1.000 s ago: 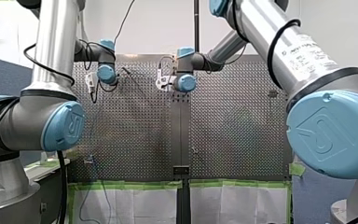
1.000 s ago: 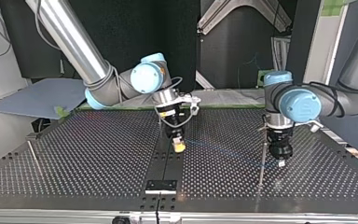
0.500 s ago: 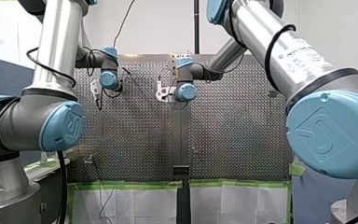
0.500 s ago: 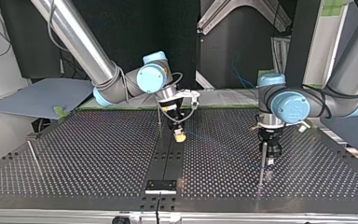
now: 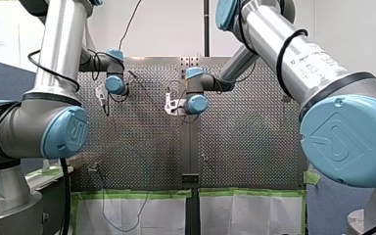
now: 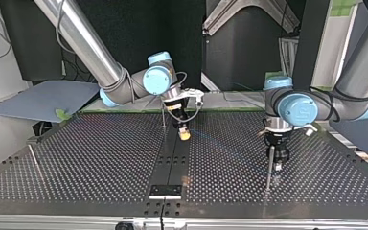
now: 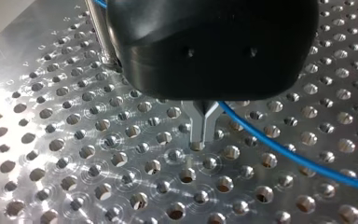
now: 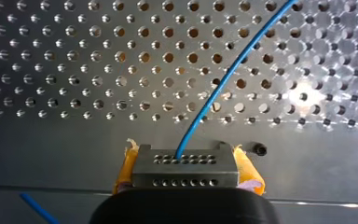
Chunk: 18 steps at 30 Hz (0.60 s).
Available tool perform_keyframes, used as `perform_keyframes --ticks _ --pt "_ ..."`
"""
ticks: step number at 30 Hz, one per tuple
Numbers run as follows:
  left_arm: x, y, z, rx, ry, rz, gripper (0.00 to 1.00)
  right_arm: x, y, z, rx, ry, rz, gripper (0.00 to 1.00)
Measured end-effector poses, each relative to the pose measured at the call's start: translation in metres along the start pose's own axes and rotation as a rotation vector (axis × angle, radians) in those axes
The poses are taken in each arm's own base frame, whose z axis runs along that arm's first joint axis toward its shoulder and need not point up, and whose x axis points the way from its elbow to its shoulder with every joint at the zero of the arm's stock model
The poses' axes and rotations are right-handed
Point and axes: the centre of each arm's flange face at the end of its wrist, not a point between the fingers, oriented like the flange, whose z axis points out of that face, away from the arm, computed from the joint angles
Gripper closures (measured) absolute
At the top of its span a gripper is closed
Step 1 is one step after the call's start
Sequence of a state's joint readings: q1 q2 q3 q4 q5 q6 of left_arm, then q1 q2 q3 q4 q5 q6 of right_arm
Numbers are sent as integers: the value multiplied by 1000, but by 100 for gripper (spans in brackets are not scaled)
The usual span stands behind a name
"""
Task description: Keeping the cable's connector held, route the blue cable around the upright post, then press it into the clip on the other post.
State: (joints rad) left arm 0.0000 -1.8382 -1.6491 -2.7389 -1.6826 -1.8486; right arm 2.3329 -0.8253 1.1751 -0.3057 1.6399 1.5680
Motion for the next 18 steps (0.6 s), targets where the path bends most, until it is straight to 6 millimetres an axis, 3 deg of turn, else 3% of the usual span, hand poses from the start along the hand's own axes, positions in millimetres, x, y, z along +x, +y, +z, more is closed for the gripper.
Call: perform_keyframes --ticks 2,3,5,6,8,9,10,13,18 --pt "1 1 -1 -10 5 -2 79 -3 0 0 0 -5 0 100" --pt "1 1 -1 -13 7 -3 79 -6 0 0 0 -9 -1 100" --pt "1 2 -2 -18 14 -3 43 -10 -1 1 1 -16 -2 100" --pt "2 2 -2 -20 18 -3 43 -14 -1 1 2 -21 -2 100" --pt "3 3 -3 -24 26 -4 20 -19 -3 1 4 -30 -3 100" --pt "3 3 -4 -26 30 -6 20 -23 -4 1 5 -36 -4 100" --pt "3 3 -4 -28 34 -10 10 -26 -4 1 5 -41 -5 100" --pt "4 3 -5 -32 43 -25 2 -34 -6 0 5 -56 -6 100" --pt "5 2 -6 -23 49 -40 2 -47 -1 -4 -3 -80 -8 100"
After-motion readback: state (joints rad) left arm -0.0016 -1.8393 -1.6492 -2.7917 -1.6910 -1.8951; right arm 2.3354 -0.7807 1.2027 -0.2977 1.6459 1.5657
